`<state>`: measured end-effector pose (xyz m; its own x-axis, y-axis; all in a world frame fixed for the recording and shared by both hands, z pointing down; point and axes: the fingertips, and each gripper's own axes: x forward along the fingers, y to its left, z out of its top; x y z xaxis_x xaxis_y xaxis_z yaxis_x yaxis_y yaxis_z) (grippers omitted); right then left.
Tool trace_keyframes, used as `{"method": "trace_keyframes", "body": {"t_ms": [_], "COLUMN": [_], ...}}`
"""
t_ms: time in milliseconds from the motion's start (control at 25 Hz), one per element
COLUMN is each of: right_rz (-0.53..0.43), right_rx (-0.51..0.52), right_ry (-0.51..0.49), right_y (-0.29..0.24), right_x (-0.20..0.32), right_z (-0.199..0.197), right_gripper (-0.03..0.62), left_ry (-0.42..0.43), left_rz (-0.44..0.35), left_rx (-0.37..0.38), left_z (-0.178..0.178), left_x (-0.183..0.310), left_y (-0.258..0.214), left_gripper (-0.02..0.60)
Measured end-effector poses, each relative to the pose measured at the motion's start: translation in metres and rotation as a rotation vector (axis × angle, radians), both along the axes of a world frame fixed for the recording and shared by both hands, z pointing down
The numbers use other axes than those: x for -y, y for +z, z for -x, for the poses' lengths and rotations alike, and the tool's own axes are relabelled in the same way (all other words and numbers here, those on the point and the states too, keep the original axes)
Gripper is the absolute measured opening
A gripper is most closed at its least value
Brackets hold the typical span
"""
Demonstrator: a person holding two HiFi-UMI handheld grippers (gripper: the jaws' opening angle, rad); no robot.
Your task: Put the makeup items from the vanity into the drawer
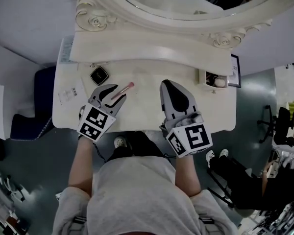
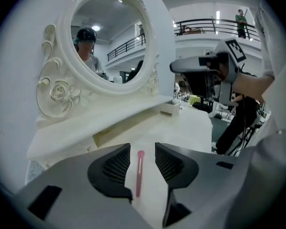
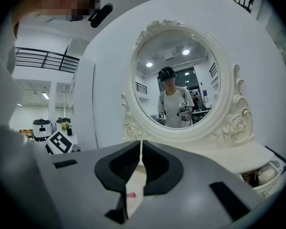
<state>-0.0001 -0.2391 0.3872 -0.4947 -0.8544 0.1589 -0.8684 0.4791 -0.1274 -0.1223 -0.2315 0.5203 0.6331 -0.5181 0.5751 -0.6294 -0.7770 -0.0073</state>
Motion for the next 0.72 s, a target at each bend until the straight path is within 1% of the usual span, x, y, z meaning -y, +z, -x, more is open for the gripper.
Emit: {"method": "trace_keyframes", "body": {"t_ms": [120,280,720], "right_rz": [0.012,0.026,0.046], "right_rx": [-0.002,-0.003,-0.003], "right_ry": [-0.001,0.001,0.002], "right_y": [0.005,0.011,0.019], "right_x": [0.001,0.003,0.008], "right_z": [-0.002,-0.005,-0.009], "right_gripper": [0.028,0.028,0.028], "left_ry": [0.029,0.05,0.027], "left_rz": [0.06,0.134,0.242], "left_rx": [0.072,0.136,0.215], "left_z": [0.001,0.004,0.013], "left_x": [-0.003,-0.008,-0.007], "left_y": [0.029,0.06,0.095], "left_gripper": [0.176,0.19,0.189]}}
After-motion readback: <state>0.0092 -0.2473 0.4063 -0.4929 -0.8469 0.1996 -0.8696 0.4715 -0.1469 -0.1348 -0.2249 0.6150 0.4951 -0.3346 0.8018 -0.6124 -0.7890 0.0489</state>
